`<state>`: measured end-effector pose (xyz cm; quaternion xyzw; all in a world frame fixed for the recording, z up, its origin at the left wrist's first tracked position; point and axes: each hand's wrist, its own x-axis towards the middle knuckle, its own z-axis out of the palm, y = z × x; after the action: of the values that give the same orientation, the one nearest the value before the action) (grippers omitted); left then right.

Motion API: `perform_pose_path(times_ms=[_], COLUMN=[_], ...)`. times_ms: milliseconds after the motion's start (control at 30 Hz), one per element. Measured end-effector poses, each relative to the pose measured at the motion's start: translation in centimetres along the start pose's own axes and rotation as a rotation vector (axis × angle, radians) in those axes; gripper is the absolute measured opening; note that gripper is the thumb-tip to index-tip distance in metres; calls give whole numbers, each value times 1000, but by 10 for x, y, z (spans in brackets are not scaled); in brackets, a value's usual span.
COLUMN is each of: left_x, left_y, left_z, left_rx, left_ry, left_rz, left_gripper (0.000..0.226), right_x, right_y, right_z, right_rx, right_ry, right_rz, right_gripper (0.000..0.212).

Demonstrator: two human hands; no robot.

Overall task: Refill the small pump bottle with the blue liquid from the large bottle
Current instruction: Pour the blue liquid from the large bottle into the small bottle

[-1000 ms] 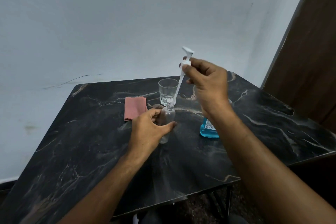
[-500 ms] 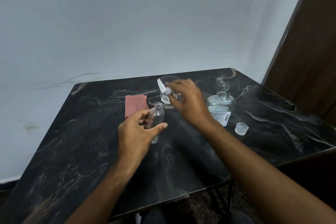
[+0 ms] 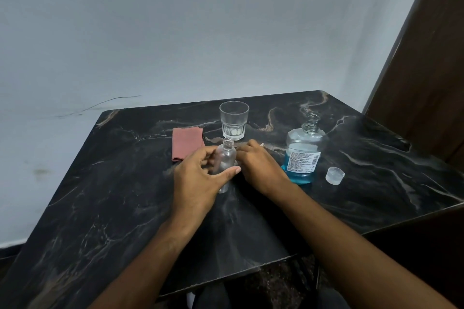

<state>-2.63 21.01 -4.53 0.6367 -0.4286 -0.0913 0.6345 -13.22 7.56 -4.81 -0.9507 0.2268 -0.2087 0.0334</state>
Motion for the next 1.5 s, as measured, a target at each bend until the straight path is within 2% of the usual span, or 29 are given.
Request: perform_pose_path(times_ms=[67,167,300,367,433,500,567,600,667,733,800,967,1100,1233,1367,1500], left_x=[1,2,6,7,8,9,10,11,13,15,19,30,33,31,29,27], left_y=[1,5,6,7,9,13,17,19,21,23,25,31,27,20,20,19], left_z=[2,3,6,10,15,18,23,25,30,34,38,45,53,58,61,64], left_rx=[-7,-4,25,21,18,24,21,22,36,50,59,86,89,83,68,24], left_ry=[0,17,-10,-51,-97,-127,-155,-163,-182,-208,-225,-220,-259,-263,-240,-244], left_rz=[4,7,-2,-3,8,20,29,32,40,48,52,72,75,95,109,102], left_gripper=[48,48,45,47,46,44,40,40,43,50,50,33,35,38,38,34], right_x=[-2,-9,-35,-54,-70,-78,-81,-81,-83,-83,-82,-82,-77,-72,-73,-76], right_y=[-1,-6,-17,-16,-9,5,23,32,47,58,65,69,63,55,58,63], right_z=[-6,-23,-56,-73,-87,-93,-98,-98,-97,-92,-85,-77,-73,-74,-82,-85], right_rx=[128,235,303,242,151,235,475,616,850,975,1066,1258,1317,1178,768,477], right_ry=[51,269,662,841,937,883,689,585,430,350,328,305,384,492,523,515], right_rz=[72,187,151,143,251,475,687,743,766,730,700,558,550,508,466,405], right_gripper=[31,43,31,26,24,46,83,98,112,111,100,51,47,48,51,58])
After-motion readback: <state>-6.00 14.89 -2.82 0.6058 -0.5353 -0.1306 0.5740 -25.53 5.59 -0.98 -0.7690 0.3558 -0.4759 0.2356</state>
